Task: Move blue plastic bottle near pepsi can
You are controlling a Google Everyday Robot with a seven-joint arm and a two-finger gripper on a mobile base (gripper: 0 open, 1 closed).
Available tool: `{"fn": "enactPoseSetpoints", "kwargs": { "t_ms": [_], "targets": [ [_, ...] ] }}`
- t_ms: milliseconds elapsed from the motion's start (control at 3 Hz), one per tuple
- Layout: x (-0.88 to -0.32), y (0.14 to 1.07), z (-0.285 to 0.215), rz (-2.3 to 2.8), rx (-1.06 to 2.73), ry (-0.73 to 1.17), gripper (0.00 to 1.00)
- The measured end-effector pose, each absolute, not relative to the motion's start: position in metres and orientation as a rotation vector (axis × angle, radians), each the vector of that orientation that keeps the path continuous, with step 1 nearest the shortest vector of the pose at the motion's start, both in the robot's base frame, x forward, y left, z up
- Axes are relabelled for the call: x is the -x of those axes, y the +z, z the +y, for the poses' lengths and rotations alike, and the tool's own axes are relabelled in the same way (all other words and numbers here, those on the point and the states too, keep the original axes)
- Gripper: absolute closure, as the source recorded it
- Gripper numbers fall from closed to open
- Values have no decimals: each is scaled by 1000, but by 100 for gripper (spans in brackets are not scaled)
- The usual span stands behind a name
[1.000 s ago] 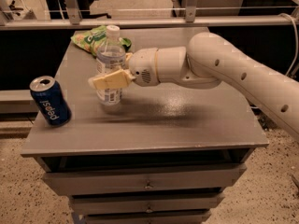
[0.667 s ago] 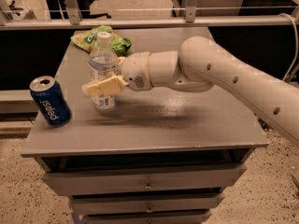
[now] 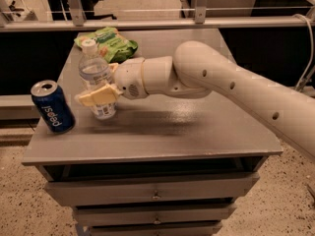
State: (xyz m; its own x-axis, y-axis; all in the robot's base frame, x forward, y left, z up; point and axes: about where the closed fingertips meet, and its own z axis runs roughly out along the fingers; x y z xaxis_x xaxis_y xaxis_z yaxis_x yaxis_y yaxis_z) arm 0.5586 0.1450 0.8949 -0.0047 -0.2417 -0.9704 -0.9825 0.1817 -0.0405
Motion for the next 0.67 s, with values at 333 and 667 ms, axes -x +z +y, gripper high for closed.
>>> {"fn": "enactPoseSetpoints", "kwargs": {
  "t_ms": [333,667],
  "targets": [
    [-556,896,156,1436,1266,934,100],
    [-556,896,157,1435,1268,935,100]
  ]
}}
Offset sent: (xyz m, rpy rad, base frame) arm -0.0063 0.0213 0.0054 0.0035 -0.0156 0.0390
